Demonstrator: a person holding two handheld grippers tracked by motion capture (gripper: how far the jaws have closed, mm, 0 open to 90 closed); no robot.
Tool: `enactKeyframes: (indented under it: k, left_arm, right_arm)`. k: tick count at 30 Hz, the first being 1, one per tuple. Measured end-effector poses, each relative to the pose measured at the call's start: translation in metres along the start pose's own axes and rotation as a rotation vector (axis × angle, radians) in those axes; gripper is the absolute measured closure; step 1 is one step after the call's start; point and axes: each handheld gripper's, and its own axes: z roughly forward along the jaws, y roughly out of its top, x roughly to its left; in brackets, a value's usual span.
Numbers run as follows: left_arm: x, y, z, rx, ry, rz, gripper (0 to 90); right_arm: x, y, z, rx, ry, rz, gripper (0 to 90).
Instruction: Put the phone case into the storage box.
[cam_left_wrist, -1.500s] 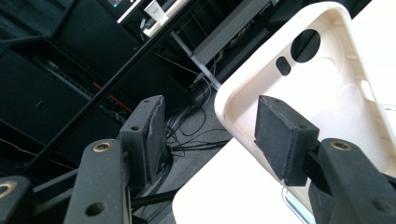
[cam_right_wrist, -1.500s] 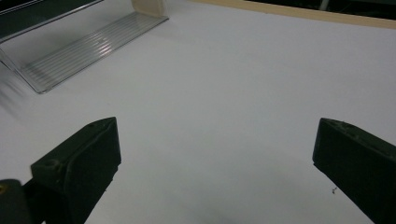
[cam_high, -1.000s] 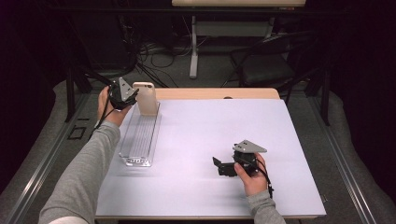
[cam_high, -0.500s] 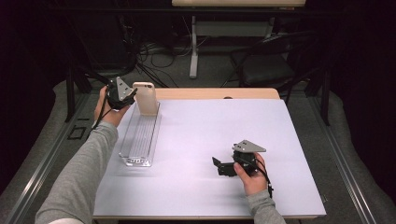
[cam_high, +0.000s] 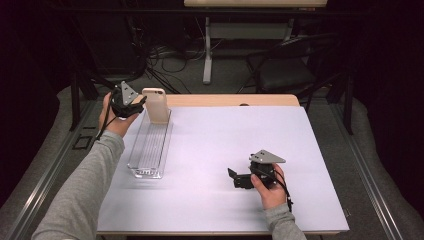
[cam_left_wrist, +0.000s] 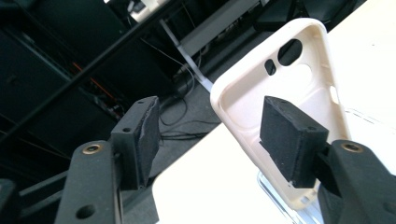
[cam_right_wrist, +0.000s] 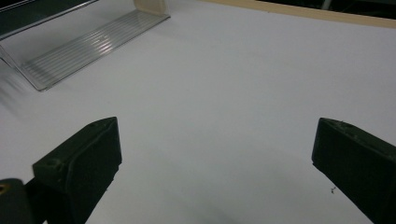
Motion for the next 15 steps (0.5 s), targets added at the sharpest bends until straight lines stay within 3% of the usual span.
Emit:
enactKeyframes:
  k: [7,12,14,15]
  left_arm:
    - [0.003,0.002,-0.008,0.023,-0.057,-0.065,35.6]
    - [0.005,0.004,-0.013,0.027,-0.098,-0.141,35.4]
    - [0.005,0.004,-0.013,0.04,-0.101,-0.162,31.3]
    - [0.006,0.003,-0.013,0.053,-0.114,-0.192,29.2]
  right_arm:
    - [0.0,0.0,0.0,0.001,0.0,-0.002,1.5]
    - [0.0,0.0,0.0,0.001,0.0,-0.001,1.5]
    - [0.0,0.0,0.0,-0.001,-0.001,-0.003,1.5]
    - [0.0,0.0,0.0,-0.002,-0.002,-0.002,1.5]
